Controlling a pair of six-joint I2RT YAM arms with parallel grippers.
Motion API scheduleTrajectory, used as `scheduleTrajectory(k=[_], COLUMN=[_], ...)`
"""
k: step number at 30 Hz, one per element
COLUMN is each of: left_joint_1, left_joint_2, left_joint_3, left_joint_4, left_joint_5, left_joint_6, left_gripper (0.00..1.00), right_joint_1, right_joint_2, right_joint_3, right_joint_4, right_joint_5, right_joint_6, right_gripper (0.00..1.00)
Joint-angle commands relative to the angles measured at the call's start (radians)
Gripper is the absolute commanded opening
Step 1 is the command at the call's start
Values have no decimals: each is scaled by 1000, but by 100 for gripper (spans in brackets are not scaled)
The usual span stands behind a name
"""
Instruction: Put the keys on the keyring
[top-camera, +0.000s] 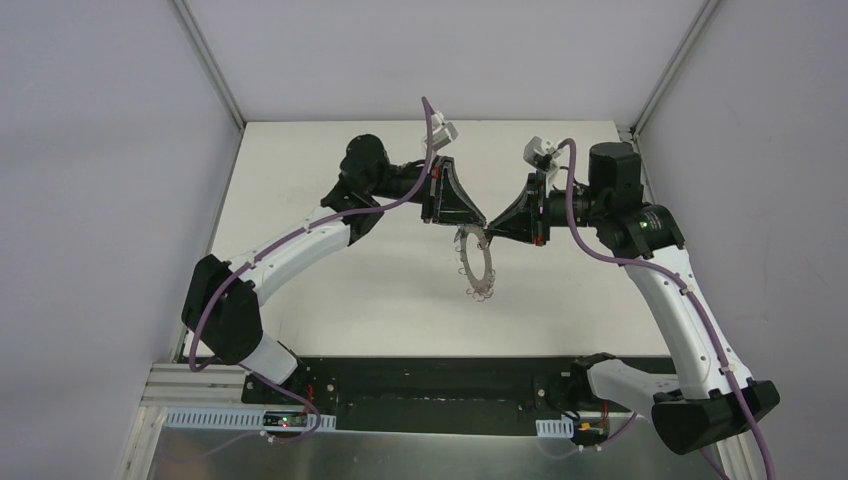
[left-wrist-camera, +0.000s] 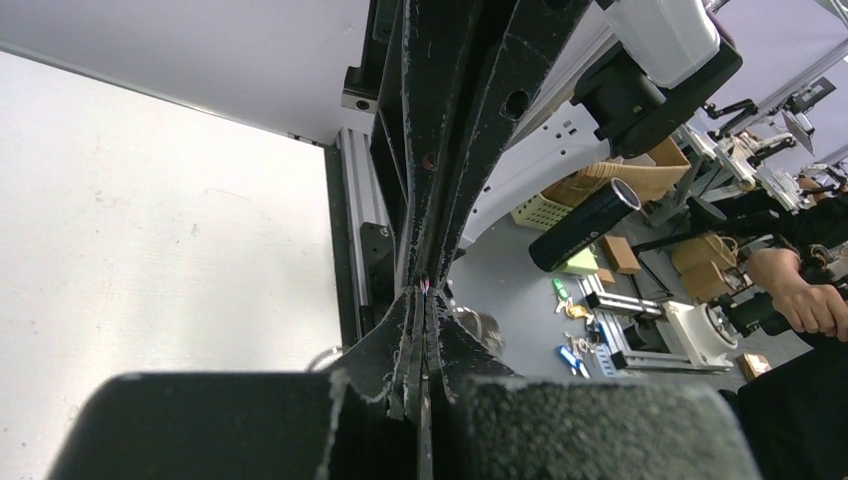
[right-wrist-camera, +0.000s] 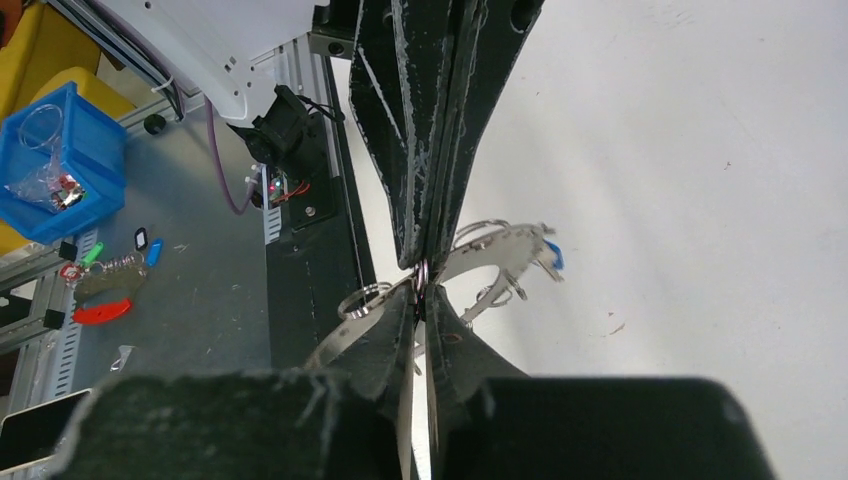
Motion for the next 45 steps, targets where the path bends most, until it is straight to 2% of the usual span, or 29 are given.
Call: scheduleTrajectory(k=[1,5,10,16,19,32,38,45], left_joint_1=[-2,2,5,-8,-23,-73,-88,-98], left_joint_2=[-10,-19,-47,-40,-31,10,30,37], left_joint_3=[11,25,102,233,279,367,396,396], left_joint_4=[32,-72,-379,-772,-885,-1033,-1071,-1083], left_joint_5=[8,18,10,-39,-61,-143,-175,-178], left_joint_6=[30,132,393,688,782,950,1003,1021], left_gripper=[0,0,0,12,17,35,39,40], right_joint_1=[-5,-5,4,55,68,85,85,86], right_joint_2=[0,-1,11,46,58,78,75,73], right_joint_3=[5,26,51,82,90,93,85,77], right_joint_4=[54,6,-87,-157,-165,-163,-164,-162], right_joint_5=[-45,-2,70,135,143,116,108,106], right_joint_6=[14,-26,-88,-118,-119,-107,-107,-107], right_gripper=[3,0,0,0,0,0,0,0])
